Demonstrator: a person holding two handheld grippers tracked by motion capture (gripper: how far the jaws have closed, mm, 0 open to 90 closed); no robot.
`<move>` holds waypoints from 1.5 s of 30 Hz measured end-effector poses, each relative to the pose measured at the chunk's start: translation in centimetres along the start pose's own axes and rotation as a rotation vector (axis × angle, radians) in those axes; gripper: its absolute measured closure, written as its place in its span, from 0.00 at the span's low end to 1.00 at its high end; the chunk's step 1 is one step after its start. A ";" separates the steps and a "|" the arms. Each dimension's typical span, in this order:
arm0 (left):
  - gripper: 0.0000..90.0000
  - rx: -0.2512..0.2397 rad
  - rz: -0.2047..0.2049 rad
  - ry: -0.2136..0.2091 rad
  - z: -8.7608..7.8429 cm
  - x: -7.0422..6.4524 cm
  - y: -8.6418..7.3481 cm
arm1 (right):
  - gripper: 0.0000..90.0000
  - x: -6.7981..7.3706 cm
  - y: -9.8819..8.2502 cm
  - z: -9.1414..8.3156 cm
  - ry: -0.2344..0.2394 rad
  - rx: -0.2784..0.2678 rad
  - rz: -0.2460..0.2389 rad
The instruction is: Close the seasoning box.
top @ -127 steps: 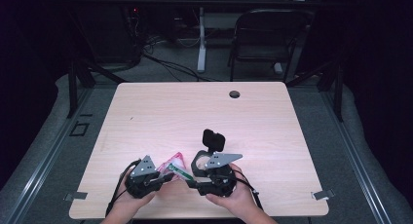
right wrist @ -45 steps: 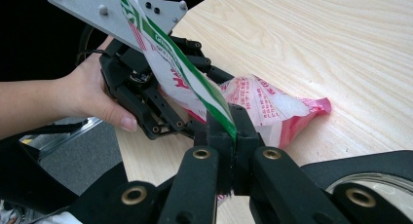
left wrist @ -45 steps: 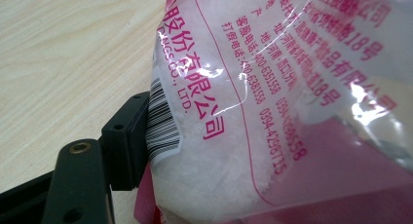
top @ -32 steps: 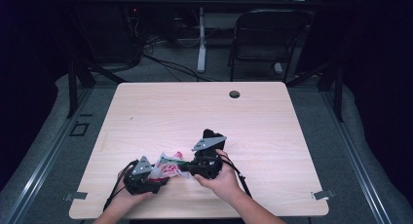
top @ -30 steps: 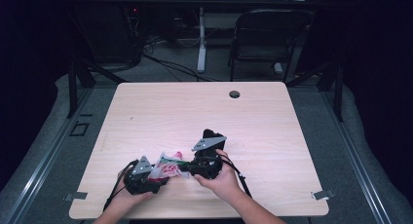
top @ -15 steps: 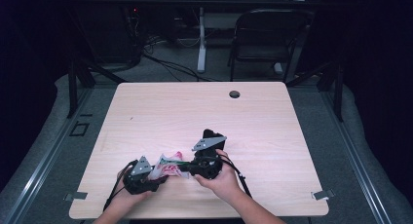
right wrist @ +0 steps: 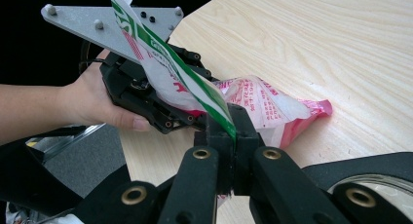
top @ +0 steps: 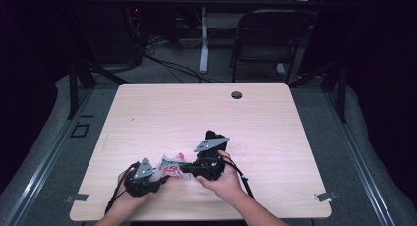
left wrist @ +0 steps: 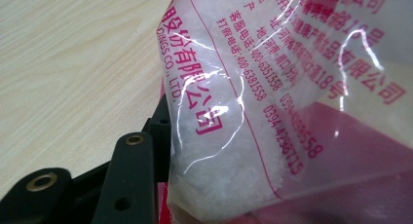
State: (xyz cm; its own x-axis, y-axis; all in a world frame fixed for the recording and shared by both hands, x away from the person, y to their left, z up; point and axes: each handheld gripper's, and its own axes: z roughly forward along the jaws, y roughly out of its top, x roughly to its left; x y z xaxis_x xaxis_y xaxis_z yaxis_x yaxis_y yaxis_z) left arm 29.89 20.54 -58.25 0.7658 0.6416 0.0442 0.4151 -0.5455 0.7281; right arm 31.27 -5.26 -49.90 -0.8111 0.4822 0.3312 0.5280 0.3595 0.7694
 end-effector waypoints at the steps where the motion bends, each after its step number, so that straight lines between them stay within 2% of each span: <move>1: 0.63 0.001 0.002 0.002 -0.1 0.0 0.0 | 1.00 0.0 0.0 0.0 0.000 0.000 -0.001; 9: 0.64 -0.027 0.033 0.060 -0.9 -0.2 0.5 | 1.00 0.4 0.1 -0.5 0.018 -0.026 0.000; 12: 0.65 -0.035 0.031 0.069 -1.1 -0.2 0.7 | 1.00 0.6 0.2 -0.7 0.021 -0.028 -0.002; 16: 0.65 -0.061 0.027 0.114 -1.4 -0.2 1.4 | 1.00 0.7 0.3 -1.1 0.017 -0.042 -0.014; 22: 0.66 -0.082 0.030 0.146 -1.7 -0.2 2.3 | 1.00 0.8 0.6 -1.7 0.012 -0.064 -0.020; 23: 0.66 -0.090 0.044 0.166 -1.8 -0.2 2.6 | 1.00 0.8 0.6 -1.8 0.008 -0.070 -0.026; 27: 0.66 -0.098 0.069 0.190 -1.9 -0.1 3.3 | 1.00 0.8 0.9 -2.2 0.001 -0.068 -0.037; 35: 0.66 -0.112 0.083 0.219 -1.2 0.0 4.7 | 1.00 0.3 0.8 -2.9 -0.026 -0.090 -0.030; 45: 0.66 -0.120 0.105 0.239 -0.2 0.1 6.0 | 1.00 -0.5 0.4 -3.5 -0.050 -0.090 -0.019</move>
State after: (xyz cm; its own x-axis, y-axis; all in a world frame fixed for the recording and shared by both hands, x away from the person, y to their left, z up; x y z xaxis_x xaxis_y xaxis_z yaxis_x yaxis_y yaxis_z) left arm 32.37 17.47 -53.69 0.6582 0.7017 0.2728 0.2680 -0.5570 0.7861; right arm 31.03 -8.19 -47.83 -0.8058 0.5160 0.2905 0.4863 0.2968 0.8218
